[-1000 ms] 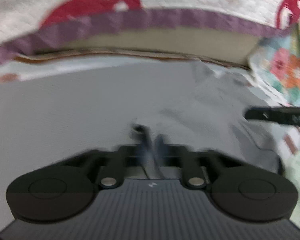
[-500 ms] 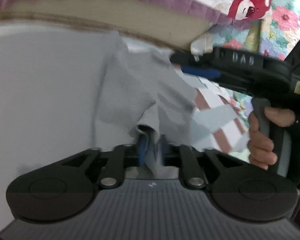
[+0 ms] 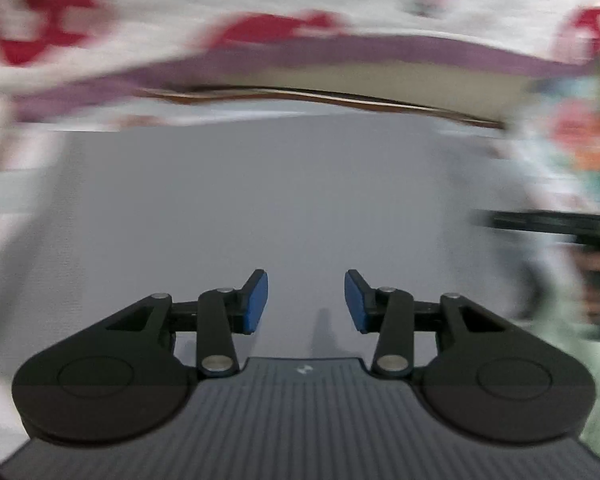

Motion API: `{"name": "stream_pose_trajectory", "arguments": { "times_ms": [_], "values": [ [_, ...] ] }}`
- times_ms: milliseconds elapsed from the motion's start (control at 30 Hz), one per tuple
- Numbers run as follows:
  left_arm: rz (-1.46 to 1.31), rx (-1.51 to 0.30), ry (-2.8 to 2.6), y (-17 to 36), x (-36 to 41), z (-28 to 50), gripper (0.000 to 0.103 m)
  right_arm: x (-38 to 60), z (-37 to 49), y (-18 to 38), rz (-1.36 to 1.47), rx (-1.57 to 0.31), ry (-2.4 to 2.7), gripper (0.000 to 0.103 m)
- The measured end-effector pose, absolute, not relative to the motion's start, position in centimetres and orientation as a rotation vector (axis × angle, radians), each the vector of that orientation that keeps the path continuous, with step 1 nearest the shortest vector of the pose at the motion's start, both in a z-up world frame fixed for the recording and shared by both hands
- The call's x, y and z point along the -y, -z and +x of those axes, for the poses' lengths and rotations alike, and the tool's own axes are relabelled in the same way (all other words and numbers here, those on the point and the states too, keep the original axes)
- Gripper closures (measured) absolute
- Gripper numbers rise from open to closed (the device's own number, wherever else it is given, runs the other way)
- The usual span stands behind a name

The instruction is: Fold clothes

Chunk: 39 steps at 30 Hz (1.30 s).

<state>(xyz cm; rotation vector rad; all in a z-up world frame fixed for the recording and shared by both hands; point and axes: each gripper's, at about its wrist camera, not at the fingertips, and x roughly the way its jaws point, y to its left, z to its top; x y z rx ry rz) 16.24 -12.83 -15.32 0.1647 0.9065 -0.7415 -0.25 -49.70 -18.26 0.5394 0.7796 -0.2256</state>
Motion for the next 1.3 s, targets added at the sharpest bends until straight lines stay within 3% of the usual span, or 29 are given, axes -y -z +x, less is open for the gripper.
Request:
{"name": "stream_pose_trajectory", "arguments": {
  "times_ms": [67, 300, 433, 533, 600, 800, 867, 933, 967, 1000, 1033, 1067, 1100, 1300],
  "values": [
    [0.164, -0.88, 0.603, 15.9, 9.3, 17.7, 0.062, 48.7, -0.2, 18.3, 0.501, -0.767, 0.154, 0.095],
    [0.026, -0.811, 0.287, 15.7, -1.2, 20.7, 0.062, 47.2, -1.3, 13.9, 0.252, -0.774, 0.297, 0.097],
    [-0.004, -0.829, 0.274, 16.0, -2.1, 21.5, 0.059, 46.1, -0.6, 14.9, 0.039, -0.909, 0.401, 0.095],
    [0.011, -0.855, 0.251, 16.6, -2.0, 21.7, 0.058, 45.7, -0.2, 15.4, 0.022, -0.926, 0.437, 0.083],
    [0.049, -0.849, 0.206, 16.8, -1.9, 21.8, 0.057, 45.5, -0.2, 14.7, 0.099, -0.879, 0.386, 0.064],
    [0.103, -0.797, 0.164, 16.4, -2.2, 22.8, 0.048, 41.7, 2.3, 13.9, 0.028, -0.845, 0.206, 0.063],
    [0.063, -0.858, 0.227, 17.1, -2.2, 23.9, 0.033, 40.4, 3.3, 14.2, 0.019, -0.843, 0.137, 0.063],
    [0.023, -0.948, 0.297, 18.2, -2.1, 25.3, 0.033, 39.1, 4.1, 14.6, 0.021, -0.852, 0.077, 0.063],
    [0.019, -0.966, 0.317, 18.7, -2.0, 25.7, 0.036, 38.3, 4.4, 14.8, 0.019, -0.859, 0.056, 0.062],
    [0.024, -0.971, 0.33, 19.3, -1.9, 26.1, 0.045, 37.8, 4.8, 15.1, 0.016, -0.865, 0.041, 0.062],
    [0.05, -0.964, 0.332, 19.7, -1.8, 26.5, 0.074, 37.5, 5.0, 15.4, 0.015, -0.871, 0.026, 0.062],
    [0.094, -0.941, 0.319, 19.8, -1.6, 26.8, 0.091, 37.2, 5.1, 15.7, 0.016, -0.877, 0.009, 0.062],
    [0.126, -0.913, 0.321, 19.5, -1.5, 27.1, 0.098, 36.9, 5.2, 16.0, 0.017, -0.883, -0.007, 0.062],
    [0.208, -0.757, 0.17, 17.9, -1.5, 28.7, 0.097, 37.5, 4.5, 17.1, 0.052, -0.927, -0.032, 0.062]
  ]
}}
